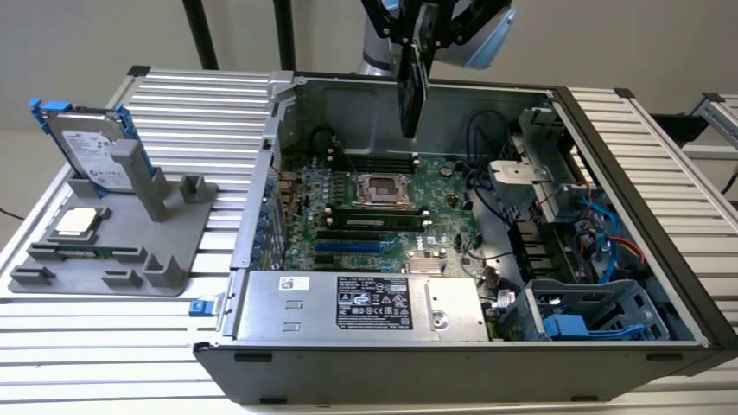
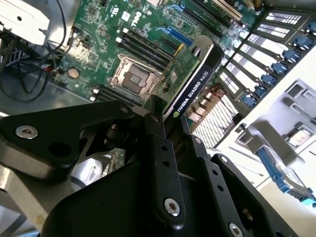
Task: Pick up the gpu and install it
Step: 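Insert the gpu into the slot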
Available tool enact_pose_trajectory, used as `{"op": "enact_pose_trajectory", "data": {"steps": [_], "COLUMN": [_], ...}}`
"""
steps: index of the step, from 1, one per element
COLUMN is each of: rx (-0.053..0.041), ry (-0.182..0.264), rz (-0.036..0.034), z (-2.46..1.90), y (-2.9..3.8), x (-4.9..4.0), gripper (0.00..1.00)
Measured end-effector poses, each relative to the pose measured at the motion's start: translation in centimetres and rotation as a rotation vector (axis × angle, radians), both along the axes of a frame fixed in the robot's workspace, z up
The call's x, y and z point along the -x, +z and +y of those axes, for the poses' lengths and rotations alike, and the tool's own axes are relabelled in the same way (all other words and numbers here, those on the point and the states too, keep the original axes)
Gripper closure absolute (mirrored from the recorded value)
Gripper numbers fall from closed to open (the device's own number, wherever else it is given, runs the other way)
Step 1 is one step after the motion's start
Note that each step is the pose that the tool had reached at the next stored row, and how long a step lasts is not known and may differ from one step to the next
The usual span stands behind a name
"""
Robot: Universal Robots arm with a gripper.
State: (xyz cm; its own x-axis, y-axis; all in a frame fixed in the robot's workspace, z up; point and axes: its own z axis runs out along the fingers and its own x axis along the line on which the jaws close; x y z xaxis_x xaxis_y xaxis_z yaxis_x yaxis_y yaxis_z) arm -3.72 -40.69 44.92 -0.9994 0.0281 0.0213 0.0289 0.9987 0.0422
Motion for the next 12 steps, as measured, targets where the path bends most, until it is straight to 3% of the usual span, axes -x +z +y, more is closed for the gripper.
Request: {"op": "enact_pose_trajectory", "data": {"steps": [12], "rx": [-0.0001], "ry": [0.012], "rz": [0.0000], "z": [-0.85], "y": [0.00], "x": [0.00], "gripper": [1.00]}}
